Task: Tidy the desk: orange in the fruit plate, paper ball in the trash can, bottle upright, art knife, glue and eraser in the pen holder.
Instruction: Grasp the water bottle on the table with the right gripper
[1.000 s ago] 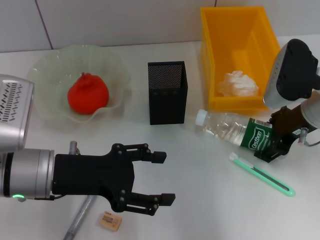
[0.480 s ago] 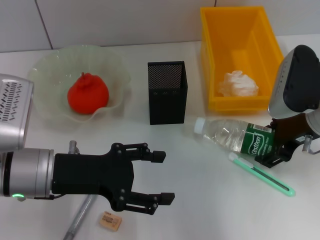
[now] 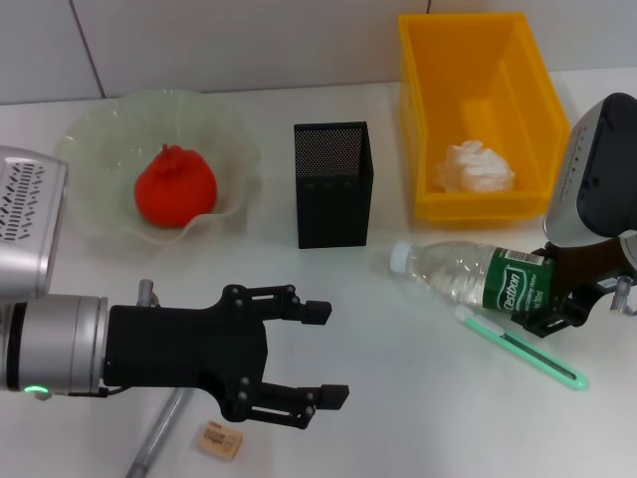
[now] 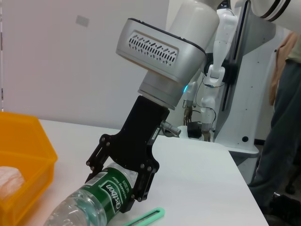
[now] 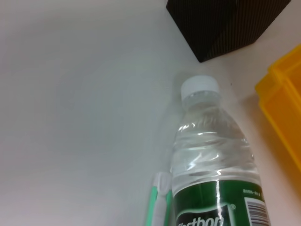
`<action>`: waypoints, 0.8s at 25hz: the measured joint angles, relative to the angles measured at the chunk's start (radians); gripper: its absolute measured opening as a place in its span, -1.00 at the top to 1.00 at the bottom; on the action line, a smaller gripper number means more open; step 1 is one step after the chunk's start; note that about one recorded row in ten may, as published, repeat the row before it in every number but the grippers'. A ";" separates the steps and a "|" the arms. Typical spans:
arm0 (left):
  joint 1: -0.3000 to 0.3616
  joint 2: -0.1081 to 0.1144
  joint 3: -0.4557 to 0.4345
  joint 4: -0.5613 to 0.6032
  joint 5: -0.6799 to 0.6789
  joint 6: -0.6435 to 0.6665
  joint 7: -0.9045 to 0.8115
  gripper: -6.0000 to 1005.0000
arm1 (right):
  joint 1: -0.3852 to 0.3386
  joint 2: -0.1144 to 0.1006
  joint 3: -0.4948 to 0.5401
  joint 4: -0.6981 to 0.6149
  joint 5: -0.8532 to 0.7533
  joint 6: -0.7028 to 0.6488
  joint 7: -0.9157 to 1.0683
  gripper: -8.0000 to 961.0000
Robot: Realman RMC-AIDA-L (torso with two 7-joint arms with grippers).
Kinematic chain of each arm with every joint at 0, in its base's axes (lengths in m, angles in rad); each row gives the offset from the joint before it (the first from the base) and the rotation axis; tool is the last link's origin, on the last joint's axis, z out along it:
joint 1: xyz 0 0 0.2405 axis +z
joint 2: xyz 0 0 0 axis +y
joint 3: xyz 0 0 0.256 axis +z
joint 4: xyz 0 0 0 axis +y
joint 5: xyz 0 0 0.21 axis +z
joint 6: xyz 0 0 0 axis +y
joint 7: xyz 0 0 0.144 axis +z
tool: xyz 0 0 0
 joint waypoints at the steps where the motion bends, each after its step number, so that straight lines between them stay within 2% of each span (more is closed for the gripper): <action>1: 0.000 0.000 0.000 0.000 0.000 0.001 0.000 -0.68 | -0.004 0.000 -0.004 -0.008 0.000 0.000 0.003 -0.60; 5: 0.002 0.000 0.000 0.001 0.000 0.002 0.000 -0.68 | -0.029 -0.001 -0.023 -0.053 0.000 0.000 0.011 -0.60; 20: 0.008 -0.002 0.000 0.008 -0.005 0.008 -0.004 -0.69 | -0.054 0.000 -0.026 -0.078 0.000 -0.014 0.014 -0.59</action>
